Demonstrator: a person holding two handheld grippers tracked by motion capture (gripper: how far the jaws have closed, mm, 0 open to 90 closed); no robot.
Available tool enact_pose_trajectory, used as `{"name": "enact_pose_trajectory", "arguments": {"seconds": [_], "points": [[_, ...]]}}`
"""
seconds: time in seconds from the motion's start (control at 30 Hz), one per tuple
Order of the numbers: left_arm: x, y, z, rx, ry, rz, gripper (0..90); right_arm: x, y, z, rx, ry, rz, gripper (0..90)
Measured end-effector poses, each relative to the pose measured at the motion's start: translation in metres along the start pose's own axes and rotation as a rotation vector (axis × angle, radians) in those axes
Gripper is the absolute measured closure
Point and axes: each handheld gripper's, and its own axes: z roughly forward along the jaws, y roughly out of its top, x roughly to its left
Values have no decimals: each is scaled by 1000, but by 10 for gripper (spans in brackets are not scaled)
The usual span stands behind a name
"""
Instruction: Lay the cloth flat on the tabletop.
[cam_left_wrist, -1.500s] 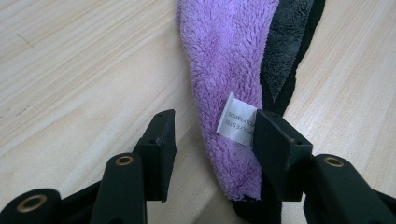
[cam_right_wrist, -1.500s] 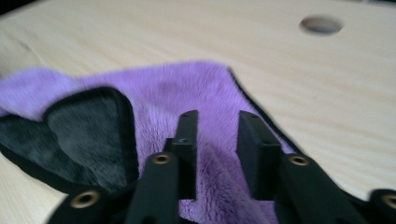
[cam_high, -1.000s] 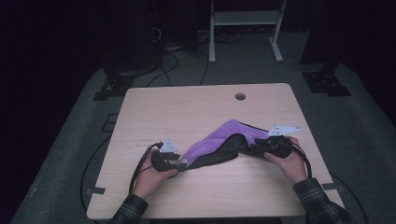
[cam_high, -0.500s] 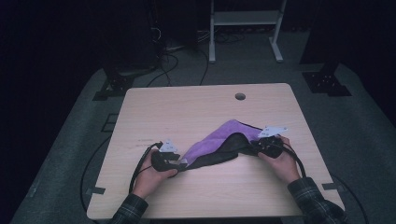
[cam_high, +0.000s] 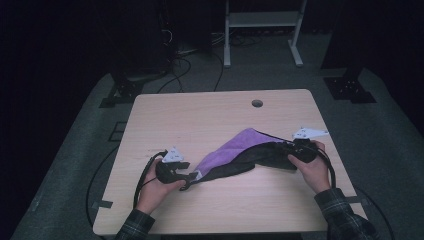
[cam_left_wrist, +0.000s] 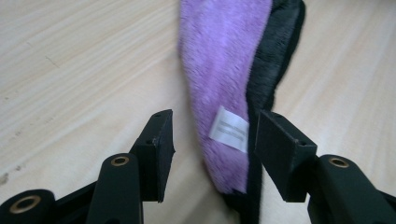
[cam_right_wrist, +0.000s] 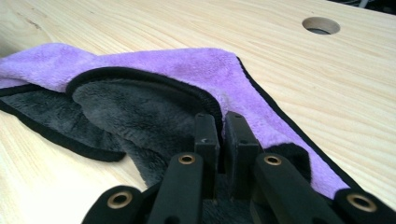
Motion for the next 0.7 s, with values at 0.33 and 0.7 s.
{"name": "enact_pose_trajectory", "arguments": {"seconds": [0.33, 0.7], "points": [[-15, -18, 0, 81, -5, 41, 481, -2, -1, 2, 13, -5, -1, 841], [-16, -16, 8, 135, 36, 86, 732, -4, -2, 1, 12, -4, 3, 841]]}}
